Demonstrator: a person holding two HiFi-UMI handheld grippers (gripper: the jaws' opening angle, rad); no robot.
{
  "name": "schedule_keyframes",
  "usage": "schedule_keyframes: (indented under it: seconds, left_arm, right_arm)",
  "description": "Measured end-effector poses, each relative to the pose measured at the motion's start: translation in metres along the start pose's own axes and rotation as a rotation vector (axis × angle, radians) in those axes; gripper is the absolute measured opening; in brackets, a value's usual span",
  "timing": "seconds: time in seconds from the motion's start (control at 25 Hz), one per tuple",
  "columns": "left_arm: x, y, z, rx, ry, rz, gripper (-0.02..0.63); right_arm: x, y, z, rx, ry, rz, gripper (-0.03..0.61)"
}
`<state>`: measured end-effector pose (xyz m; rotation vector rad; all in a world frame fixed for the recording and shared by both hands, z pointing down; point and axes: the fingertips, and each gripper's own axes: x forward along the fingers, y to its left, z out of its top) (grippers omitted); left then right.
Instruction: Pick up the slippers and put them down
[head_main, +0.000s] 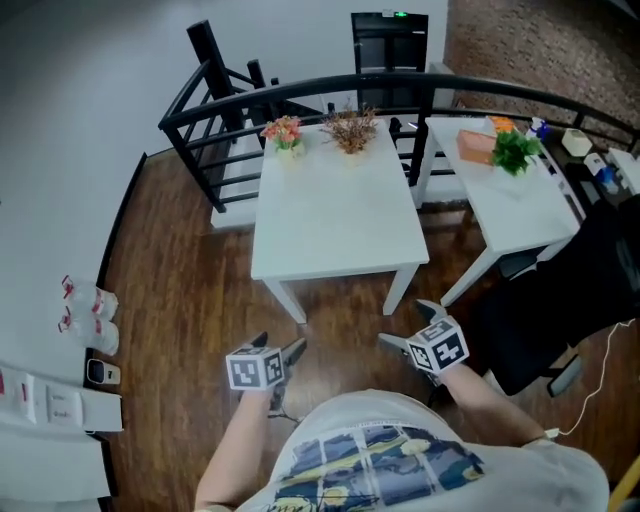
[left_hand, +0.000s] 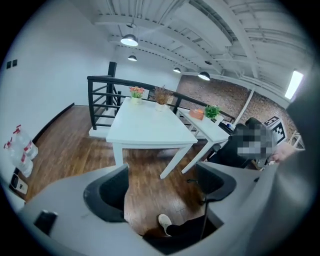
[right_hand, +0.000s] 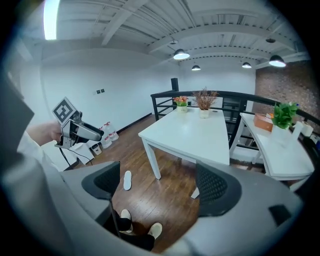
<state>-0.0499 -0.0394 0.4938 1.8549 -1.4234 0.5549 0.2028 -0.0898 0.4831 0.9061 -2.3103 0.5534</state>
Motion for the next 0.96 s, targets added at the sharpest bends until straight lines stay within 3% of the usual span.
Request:
schedule_keyframes:
  seconds: [0.28, 0.96]
  left_arm:
    - [0.019, -0.053, 0.0, 0.002, 0.013, -0.013, 0.425]
    - [0.029, -0.094, -0.009, 0.008, 0.035, 0.001, 0.425]
  right_arm:
    - [-0.024, -0.046, -0.026, 0.024, -0.012, -0.018, 0.492]
    - [-0.061, -0.08, -0.044, 0.047, -0.044, -0.017, 0.486]
